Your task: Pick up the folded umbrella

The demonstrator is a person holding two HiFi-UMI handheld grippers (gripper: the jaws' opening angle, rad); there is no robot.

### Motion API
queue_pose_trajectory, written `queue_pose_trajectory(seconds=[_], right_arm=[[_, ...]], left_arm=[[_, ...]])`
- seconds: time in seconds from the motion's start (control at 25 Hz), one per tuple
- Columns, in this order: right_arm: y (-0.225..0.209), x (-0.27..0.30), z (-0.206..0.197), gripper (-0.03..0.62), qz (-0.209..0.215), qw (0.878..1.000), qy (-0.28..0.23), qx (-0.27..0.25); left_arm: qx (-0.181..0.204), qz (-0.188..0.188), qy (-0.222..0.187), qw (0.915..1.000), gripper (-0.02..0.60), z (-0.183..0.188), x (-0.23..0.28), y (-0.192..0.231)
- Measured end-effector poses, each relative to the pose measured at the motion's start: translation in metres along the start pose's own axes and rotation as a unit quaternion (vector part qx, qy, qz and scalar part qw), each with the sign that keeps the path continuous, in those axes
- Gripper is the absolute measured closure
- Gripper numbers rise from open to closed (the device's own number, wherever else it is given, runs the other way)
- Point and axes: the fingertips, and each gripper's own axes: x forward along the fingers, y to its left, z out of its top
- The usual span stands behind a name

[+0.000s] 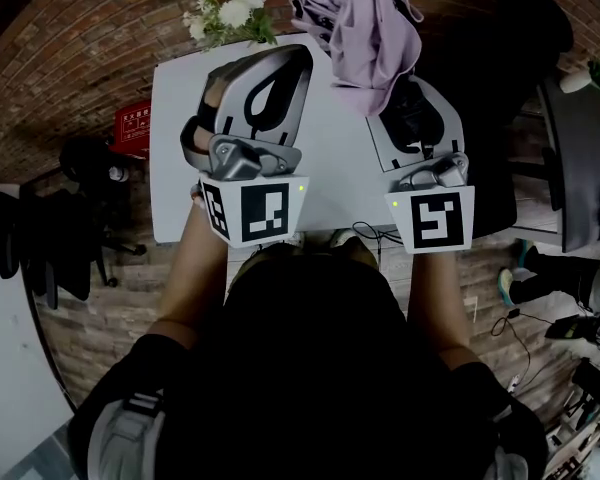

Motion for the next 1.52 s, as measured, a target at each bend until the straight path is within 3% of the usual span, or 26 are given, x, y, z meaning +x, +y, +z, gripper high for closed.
queue_pose_trajectory(seconds=[1.52], right_arm=[[0.016, 0.0, 0.022, 0.41, 0.009, 0.999, -0.026, -0.035]], left_arm=[[0.008, -0.01, -0.007, 0.9999, 0.568, 0.005, -0.022, -0.001]])
